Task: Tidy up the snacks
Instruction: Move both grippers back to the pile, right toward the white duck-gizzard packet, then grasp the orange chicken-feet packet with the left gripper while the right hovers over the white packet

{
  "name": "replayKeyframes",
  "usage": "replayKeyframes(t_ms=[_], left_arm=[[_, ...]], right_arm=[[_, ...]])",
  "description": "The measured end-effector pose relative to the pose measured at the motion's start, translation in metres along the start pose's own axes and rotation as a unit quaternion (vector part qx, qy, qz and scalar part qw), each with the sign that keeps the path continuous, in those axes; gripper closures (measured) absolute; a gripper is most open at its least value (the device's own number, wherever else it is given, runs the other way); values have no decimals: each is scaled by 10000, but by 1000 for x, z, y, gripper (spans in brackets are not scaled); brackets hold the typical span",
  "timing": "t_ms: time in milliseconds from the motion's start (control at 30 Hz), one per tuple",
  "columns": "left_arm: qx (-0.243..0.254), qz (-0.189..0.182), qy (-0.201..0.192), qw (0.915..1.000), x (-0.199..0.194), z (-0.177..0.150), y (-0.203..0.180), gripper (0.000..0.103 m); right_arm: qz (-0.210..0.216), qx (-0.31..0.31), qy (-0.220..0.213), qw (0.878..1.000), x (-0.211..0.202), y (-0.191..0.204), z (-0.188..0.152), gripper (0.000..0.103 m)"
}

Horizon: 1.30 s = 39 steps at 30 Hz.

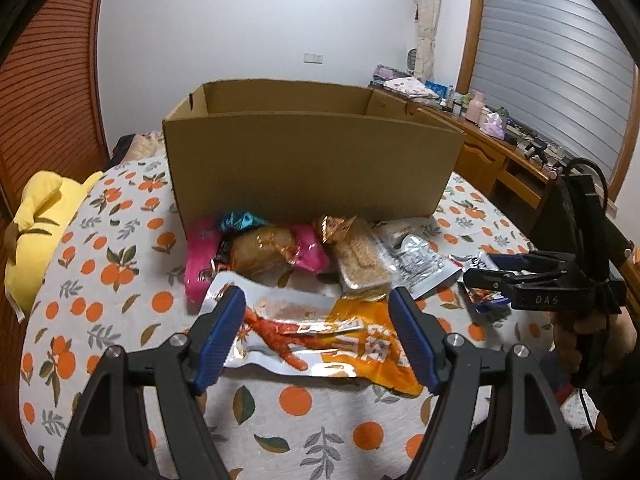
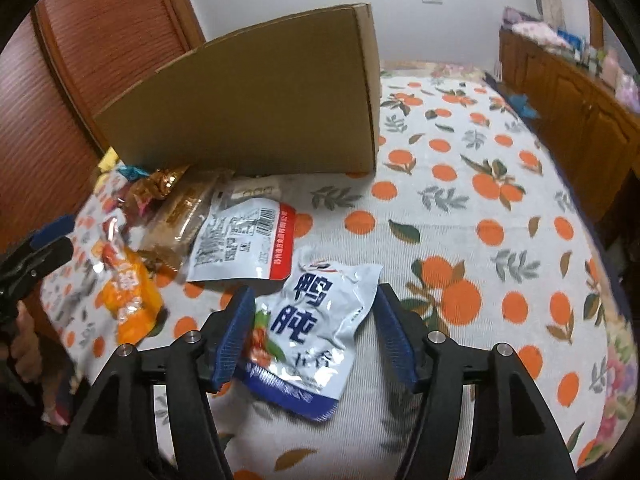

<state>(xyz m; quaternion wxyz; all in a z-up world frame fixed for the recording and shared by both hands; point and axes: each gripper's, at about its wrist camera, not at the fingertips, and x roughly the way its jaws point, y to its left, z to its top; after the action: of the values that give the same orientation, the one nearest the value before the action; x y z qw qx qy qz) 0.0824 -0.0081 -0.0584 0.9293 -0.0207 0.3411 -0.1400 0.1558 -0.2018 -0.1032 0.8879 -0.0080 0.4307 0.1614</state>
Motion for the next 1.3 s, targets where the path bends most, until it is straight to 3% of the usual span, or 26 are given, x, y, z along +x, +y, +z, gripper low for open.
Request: replayKeyframes(t_ms=[333,567,900,1133,1300], left_arm=[[-438,389,162,9981,3,-21,34,28],[-844,405,183,9954,9,-17,52,28],[-948,489,420,9934,36,-7,51,28],[-720,661,612,9933,46,-9,43,24],[-769,382,742,9935,41,-15,51,23]], right_arm=[[-364,-420,-358,9978,-1,12,-16,39],[-473,-519,-528,9961,-1,17,-21,39],[-467,-529,-575,9958,-1,18,-24,39],[-468,-533,-573,9958,-2,17,-24,39],[-460,-533,-576,9959,-2,17,-24,39]])
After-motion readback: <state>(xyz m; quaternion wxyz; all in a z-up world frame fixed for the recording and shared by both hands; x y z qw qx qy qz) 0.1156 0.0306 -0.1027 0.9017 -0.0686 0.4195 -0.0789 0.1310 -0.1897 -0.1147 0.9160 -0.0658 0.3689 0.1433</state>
